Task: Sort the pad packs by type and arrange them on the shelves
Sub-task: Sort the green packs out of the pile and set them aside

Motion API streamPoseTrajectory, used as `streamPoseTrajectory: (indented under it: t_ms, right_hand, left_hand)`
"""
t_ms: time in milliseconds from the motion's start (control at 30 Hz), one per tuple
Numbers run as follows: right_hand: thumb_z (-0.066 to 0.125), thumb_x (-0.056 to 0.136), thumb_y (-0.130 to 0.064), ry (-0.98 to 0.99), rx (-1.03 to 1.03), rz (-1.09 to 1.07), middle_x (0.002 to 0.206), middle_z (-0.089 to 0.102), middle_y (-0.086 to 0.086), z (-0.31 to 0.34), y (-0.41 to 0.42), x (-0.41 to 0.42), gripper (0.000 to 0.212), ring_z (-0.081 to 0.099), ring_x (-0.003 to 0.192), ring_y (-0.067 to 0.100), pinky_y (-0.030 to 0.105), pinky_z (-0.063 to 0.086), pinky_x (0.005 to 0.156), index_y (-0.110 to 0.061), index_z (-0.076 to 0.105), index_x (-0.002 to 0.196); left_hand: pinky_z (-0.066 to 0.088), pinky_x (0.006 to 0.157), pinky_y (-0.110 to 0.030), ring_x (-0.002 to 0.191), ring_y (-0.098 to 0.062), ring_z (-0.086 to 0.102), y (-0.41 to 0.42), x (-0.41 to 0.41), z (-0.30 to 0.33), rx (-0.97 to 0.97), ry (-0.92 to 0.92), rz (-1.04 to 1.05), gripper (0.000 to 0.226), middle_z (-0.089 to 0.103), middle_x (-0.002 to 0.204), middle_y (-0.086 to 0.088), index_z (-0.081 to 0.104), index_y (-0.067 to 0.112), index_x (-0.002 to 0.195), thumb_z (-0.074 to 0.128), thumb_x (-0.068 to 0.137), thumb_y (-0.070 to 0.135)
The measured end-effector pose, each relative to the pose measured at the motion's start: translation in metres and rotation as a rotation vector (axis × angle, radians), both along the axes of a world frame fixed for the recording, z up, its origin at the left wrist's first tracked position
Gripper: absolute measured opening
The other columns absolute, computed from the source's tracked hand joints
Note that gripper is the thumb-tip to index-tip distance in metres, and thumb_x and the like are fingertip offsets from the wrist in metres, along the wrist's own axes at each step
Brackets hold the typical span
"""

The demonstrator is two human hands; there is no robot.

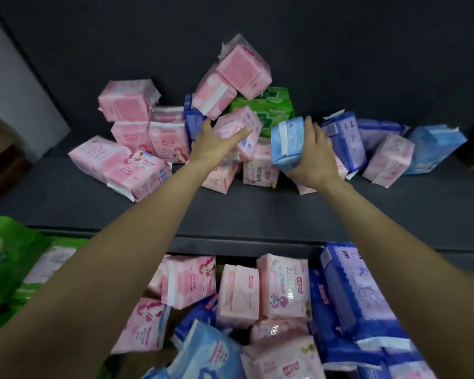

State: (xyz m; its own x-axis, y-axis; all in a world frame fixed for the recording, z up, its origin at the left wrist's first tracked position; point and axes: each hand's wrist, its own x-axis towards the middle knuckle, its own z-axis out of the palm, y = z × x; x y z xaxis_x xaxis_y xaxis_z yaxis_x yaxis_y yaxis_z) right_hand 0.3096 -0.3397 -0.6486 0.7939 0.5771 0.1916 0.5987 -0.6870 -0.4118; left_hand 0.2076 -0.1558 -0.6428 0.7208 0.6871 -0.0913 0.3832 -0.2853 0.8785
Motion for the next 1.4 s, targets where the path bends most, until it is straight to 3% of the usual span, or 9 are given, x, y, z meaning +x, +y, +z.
streamPoseTrajectory:
  t_ms: [233,333,567,767,867,967,1100,1267,1400]
  right_hand:
    - [0.084,0.059,-0.038,-0.12,-0.085,0.054,0.134,0.042,0.011,0.006,-0.022,-0.004,0.102,0.036,0.119,0.033,0.038,0.029,0.095,-0.01,0.03,0.141]
    - [0.08,0.061,-0.051,-0.14,0.088,0.06,0.127,0.044,0.011,0.017,-0.043,-0.055,0.098,0.036,0.116,0.03,0.036,0.03,0.095,-0.008,0.034,0.137]
    - [0.076,0.069,-0.052,0.579,0.361,0.255,0.127,0.053,-0.007,0.007,-0.036,-0.151,0.1,0.055,0.109,0.01,0.027,0.044,0.092,-0.033,0.016,0.147]
    - [0.066,0.072,-0.062,0.532,0.196,0.361,0.117,0.049,-0.003,-0.026,-0.001,-0.214,0.063,0.055,0.1,0.016,0.03,0.042,0.079,-0.036,0.034,0.119]
    - [0.059,0.073,-0.07,0.207,-0.155,0.372,0.117,0.033,0.003,-0.057,-0.001,-0.235,0.071,0.052,0.102,0.027,0.031,0.039,0.071,-0.028,0.035,0.126]
    - [0.044,0.074,-0.078,0.098,-0.307,0.353,0.123,0.031,0.009,-0.07,0.002,-0.237,0.077,0.049,0.105,0.031,0.035,0.043,0.074,-0.025,0.036,0.13]
    - [0.042,0.078,-0.074,0.286,-0.287,0.439,0.135,0.024,0.005,-0.069,0.004,-0.222,0.077,0.048,0.118,0.03,0.036,0.043,0.091,-0.027,0.033,0.138]
    - [0.004,0.069,-0.083,-0.062,-0.432,0.346,0.106,0.038,0.007,-0.077,0.013,-0.202,0.099,0.037,0.095,0.024,0.035,0.035,0.089,-0.014,0.061,0.112]
    - [0.027,0.083,-0.069,-0.188,-0.187,0.401,0.093,0.054,0.012,-0.062,0.031,-0.185,0.076,0.049,0.086,0.031,0.04,0.042,0.077,-0.009,0.065,0.108]
  left_hand:
    - [0.037,0.099,-0.029,0.128,-0.024,0.043,-0.012,-0.029,-0.01,0.119,-0.035,-0.059,0.097,0.037,0.147,-0.004,0.018,0.032,0.148,0.077,0.071,0.027]
    - [0.041,0.102,-0.037,0.121,-0.021,0.048,-0.023,-0.09,-0.013,0.177,-0.057,-0.074,0.101,0.045,0.136,0.001,0.023,0.041,0.143,0.074,0.056,0.043]
    - [0.045,0.098,-0.045,0.116,-0.025,0.053,-0.022,-0.243,-0.035,0.227,0.173,-0.021,0.089,0.05,0.134,-0.001,0.017,0.062,0.133,0.065,0.059,0.07]
    - [0.042,0.093,-0.03,0.115,-0.029,0.05,-0.042,-0.314,-0.075,0.36,0.626,-0.318,0.107,0.023,0.131,-0.002,0.002,0.056,0.143,0.07,0.061,0.069]
    - [0.039,0.102,-0.038,0.136,-0.03,0.029,-0.059,-0.323,-0.106,0.406,0.726,-0.438,0.112,0.004,0.151,0.0,0.007,0.052,0.145,0.053,0.05,0.089]
    - [0.033,0.108,-0.035,0.141,-0.02,0.028,-0.065,-0.312,-0.116,0.314,0.665,-0.442,0.099,0.009,0.156,0.002,0.011,0.049,0.147,0.052,0.064,0.085]
    - [0.032,0.101,-0.022,0.129,-0.008,0.041,-0.041,-0.309,-0.116,0.118,0.466,-0.381,0.074,0.039,0.137,0.013,0.029,0.035,0.145,0.064,0.083,0.054]
    - [0.049,0.09,-0.028,0.1,-0.004,0.061,-0.018,-0.291,-0.095,0.375,0.288,-0.229,0.068,0.059,0.118,0.011,0.052,0.029,0.131,0.052,0.07,0.059]
    - [0.039,0.091,-0.024,0.115,-0.017,0.053,0.022,-0.258,-0.064,0.607,0.113,-0.094,0.063,0.056,0.126,-0.001,0.048,0.021,0.135,0.059,0.079,0.046]
